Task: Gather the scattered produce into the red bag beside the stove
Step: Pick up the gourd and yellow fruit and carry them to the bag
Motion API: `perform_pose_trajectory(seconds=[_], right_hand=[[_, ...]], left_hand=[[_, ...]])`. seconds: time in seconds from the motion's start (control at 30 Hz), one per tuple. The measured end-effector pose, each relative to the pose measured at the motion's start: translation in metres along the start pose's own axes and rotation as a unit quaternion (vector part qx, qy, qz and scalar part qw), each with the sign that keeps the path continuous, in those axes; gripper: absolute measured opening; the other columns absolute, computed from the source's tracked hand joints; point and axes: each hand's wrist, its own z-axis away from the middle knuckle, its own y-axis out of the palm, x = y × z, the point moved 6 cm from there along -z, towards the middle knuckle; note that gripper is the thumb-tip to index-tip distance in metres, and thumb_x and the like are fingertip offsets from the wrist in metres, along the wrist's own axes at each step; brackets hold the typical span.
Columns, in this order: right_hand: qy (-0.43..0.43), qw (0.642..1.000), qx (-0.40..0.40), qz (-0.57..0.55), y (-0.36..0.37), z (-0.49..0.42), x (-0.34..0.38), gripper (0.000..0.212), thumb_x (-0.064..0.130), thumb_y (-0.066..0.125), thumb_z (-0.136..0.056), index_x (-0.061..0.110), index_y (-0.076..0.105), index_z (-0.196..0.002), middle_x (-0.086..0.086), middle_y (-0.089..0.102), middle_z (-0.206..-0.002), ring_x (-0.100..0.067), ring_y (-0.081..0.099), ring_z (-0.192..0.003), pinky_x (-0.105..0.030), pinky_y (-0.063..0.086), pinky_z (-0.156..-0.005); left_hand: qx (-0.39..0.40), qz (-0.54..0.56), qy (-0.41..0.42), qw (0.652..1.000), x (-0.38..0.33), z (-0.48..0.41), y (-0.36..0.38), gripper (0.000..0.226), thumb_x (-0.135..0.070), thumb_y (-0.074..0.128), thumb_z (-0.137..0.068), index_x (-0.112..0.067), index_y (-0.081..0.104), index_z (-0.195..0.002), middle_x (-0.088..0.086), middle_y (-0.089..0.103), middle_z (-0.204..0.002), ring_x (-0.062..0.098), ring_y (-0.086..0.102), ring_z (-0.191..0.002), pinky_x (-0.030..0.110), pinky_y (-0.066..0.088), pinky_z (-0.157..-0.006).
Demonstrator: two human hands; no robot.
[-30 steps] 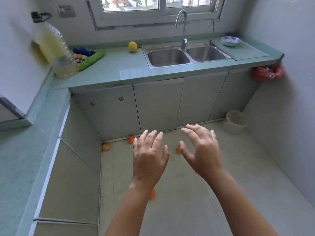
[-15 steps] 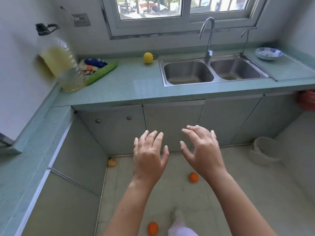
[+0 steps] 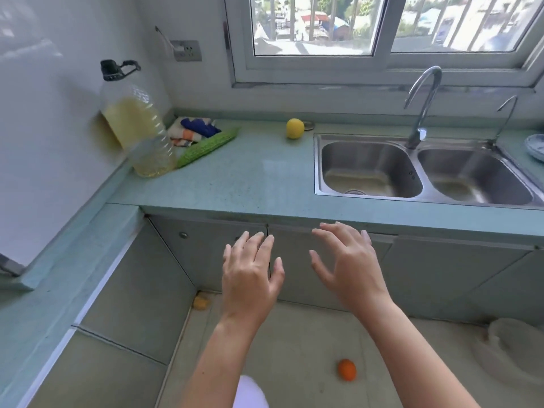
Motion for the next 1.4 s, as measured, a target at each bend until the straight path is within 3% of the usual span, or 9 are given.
perform_pose_trajectory(seconds=[0.5, 0.77, 1.27, 1.4], right_hand=[[0.005, 0.999, 0.041, -0.014, 0.152, -0.188, 0.007, 0.040, 0.036, 0.044, -0.079, 0.010, 0.065, -0.101, -0.009, 0.067, -0.104, -0.032, 0.060, -0.100, -0.061, 0.044, -0.086], [0.013, 0.999, 0.034, 0.015, 0.213, -0.287, 0.026, 0.033, 0.029, 0.057, -0.078, 0.011, 0.065, -0.104, -0.008, 0.066, -0.106, -0.030, 0.060, -0.102, -0.061, 0.039, -0.090], [0.056, 0.997, 0.052, 0.014, 0.272, -0.377, -0.036, 0.034, 0.027, 0.056, -0.077, 0.008, 0.065, -0.103, -0.011, 0.066, -0.104, -0.035, 0.060, -0.098, -0.063, 0.037, -0.090], [0.064, 0.997, 0.046, 0.005, 0.285, -0.404, -0.062, 0.028, 0.018, 0.067, -0.077, 0.006, 0.065, -0.102, -0.013, 0.065, -0.102, -0.036, 0.059, -0.098, -0.065, 0.036, -0.089]], left_hand=[[0.040, 0.011, -0.002, 0.999, 0.141, -0.176, 0.083, 0.044, -0.033, 0.043, -0.083, -0.007, 0.063, -0.111, 0.013, 0.065, -0.113, 0.035, 0.057, -0.110, 0.055, 0.043, -0.090], [0.046, 0.027, -0.015, 0.998, 0.227, -0.265, 0.110, 0.046, -0.034, 0.040, -0.085, -0.005, 0.062, -0.114, 0.015, 0.064, -0.114, 0.035, 0.056, -0.111, 0.051, 0.041, -0.093], [0.076, 0.043, -0.045, 0.995, 0.265, -0.354, 0.183, 0.048, -0.034, 0.038, -0.085, -0.004, 0.061, -0.115, 0.017, 0.062, -0.116, 0.038, 0.054, -0.112, 0.053, 0.041, -0.093], [0.086, 0.035, -0.046, 0.995, 0.273, -0.383, 0.204, 0.048, -0.033, 0.038, -0.085, -0.003, 0.061, -0.115, 0.018, 0.061, -0.117, 0.039, 0.053, -0.114, 0.051, 0.041, -0.094]])
